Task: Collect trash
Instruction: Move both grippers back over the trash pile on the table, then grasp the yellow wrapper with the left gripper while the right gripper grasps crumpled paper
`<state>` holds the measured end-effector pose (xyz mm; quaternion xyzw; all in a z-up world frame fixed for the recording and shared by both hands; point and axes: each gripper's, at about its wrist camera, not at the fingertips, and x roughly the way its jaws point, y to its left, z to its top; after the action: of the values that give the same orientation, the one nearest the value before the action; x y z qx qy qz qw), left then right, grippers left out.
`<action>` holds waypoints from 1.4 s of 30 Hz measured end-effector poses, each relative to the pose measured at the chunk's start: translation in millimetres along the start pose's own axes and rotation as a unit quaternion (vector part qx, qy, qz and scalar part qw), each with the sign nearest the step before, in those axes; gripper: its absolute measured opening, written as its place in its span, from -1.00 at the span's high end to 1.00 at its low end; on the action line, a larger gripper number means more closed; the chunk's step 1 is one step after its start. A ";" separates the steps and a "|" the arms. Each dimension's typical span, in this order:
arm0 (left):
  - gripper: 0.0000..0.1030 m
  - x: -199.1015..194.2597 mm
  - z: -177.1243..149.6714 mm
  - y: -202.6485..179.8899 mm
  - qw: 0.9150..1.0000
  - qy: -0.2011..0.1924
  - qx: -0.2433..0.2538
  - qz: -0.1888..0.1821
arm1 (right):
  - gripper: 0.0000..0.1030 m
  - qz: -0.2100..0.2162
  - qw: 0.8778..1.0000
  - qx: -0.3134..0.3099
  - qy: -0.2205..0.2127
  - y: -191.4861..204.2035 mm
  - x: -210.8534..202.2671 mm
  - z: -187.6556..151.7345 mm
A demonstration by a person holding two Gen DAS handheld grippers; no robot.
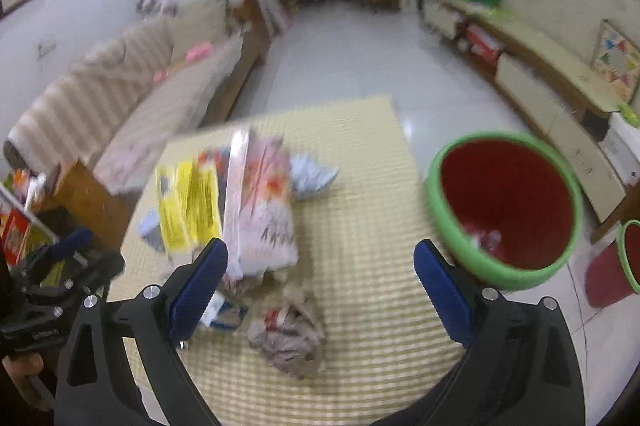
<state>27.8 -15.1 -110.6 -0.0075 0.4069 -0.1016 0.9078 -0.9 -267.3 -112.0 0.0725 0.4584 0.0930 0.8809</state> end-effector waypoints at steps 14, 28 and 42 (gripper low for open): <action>-0.45 45.0 11.4 31.3 0.998 0.037 -0.059 -0.011 | 0.14 0.066 0.988 -0.003 0.140 13.2 86.0 -60.0; 0.16 112.1 26.0 16.5 0.994 0.085 -0.065 -0.018 | 0.13 0.054 0.998 0.017 0.024 -7.1 7.7 -45.2; 0.22 18.9 30.8 12.9 0.998 -0.008 -0.056 0.000 | 0.13 0.048 0.996 -0.015 -0.074 17.4 -30.6 -13.5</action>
<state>65.1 -8.2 -105.1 -0.0592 0.4051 -0.0788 0.9090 -30.9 -256.8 -91.7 0.0876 0.3862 0.1369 0.9080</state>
